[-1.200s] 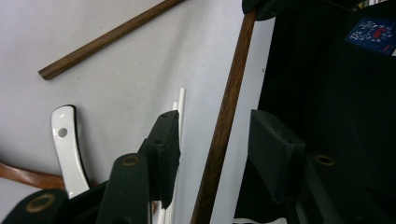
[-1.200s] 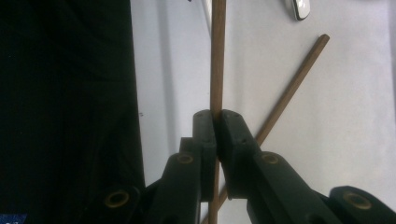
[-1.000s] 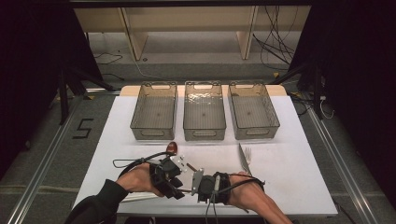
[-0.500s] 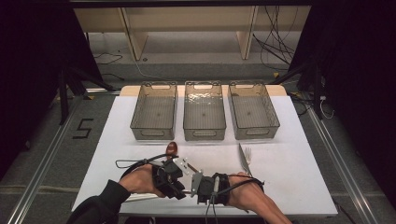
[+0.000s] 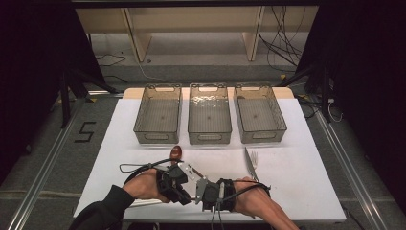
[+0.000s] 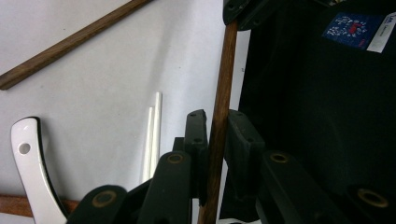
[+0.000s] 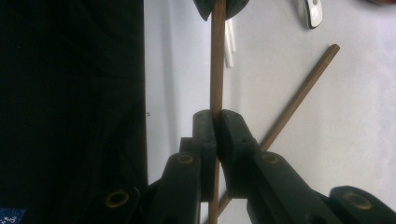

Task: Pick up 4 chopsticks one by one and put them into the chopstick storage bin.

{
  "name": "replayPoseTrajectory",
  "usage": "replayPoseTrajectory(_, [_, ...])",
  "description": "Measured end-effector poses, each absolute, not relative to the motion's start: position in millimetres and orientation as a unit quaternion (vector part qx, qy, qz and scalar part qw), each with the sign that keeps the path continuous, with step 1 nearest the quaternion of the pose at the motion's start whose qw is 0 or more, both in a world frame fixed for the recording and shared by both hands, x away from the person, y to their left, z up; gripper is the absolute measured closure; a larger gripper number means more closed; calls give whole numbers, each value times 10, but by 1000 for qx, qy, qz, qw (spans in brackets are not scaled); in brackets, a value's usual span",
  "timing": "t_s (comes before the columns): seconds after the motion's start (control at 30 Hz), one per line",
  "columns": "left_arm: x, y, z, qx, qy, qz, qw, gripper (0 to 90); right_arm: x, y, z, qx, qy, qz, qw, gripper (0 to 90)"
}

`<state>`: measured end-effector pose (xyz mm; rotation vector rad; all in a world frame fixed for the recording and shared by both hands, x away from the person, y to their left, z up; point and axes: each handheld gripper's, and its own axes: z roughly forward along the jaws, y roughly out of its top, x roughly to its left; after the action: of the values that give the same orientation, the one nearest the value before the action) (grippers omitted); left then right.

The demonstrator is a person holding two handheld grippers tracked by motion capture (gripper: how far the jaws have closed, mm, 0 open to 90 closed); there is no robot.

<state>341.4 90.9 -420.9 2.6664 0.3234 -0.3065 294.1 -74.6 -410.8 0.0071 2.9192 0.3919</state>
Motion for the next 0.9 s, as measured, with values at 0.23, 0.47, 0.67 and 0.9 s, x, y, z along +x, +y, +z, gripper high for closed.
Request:
replayPoseTrajectory(0.23, [3415,927,-4206,961,106,-124,222,816,2929,-747,-4099,-4,987,129,97,853])
replayPoseTrajectory(0.47, [3398,939,-4205,962,112,-107,226,832,2972,-817,-4009,19,984,135,116,749])
replayPoseTrajectory(0.67, [3455,1015,-4169,958,135,-86,237,833,3053,-989,-3811,88,968,199,124,605])
replayPoseTrajectory(0.9, [3530,1164,-4063,948,178,-55,258,832,3102,-1119,-3760,155,948,247,130,443])
